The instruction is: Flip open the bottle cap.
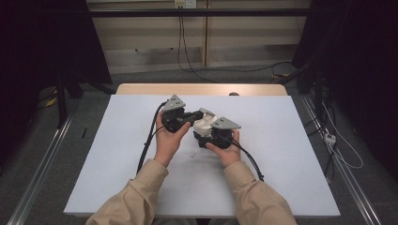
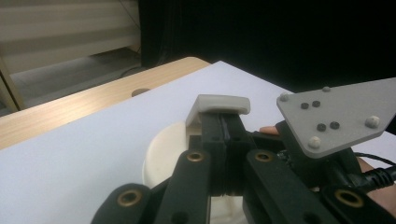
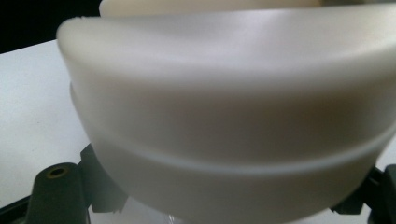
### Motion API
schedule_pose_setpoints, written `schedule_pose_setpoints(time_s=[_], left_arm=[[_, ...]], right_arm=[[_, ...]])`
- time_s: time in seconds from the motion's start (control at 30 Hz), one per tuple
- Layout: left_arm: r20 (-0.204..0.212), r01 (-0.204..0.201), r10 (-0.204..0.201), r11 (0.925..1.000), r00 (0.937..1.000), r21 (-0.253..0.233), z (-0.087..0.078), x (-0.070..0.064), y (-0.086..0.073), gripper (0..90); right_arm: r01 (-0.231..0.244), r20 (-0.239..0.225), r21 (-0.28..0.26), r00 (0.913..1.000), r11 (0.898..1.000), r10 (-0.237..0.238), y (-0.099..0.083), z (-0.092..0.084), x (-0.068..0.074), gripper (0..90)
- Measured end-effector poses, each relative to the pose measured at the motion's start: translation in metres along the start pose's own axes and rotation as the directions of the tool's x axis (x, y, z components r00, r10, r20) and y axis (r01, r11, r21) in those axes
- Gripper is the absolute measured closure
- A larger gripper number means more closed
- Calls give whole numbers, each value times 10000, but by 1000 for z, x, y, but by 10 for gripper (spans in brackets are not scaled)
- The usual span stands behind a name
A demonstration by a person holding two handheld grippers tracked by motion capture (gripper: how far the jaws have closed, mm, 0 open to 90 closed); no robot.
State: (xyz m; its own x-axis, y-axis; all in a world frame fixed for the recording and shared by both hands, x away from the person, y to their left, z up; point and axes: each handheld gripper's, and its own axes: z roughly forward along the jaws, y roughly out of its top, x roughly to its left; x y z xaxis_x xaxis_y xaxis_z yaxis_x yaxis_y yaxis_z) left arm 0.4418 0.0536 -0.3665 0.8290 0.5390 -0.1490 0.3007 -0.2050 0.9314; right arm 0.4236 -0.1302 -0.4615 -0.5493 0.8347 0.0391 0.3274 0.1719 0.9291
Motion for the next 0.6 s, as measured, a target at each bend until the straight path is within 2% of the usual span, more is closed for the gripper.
schedule_pose_setpoints(time_s=[0.6], left_arm=[[-30,-40,40,9999,10000,104,6,2,5,899]], right_arm=[[2,14,7,10000,10000,-2,0,0,0,189]])
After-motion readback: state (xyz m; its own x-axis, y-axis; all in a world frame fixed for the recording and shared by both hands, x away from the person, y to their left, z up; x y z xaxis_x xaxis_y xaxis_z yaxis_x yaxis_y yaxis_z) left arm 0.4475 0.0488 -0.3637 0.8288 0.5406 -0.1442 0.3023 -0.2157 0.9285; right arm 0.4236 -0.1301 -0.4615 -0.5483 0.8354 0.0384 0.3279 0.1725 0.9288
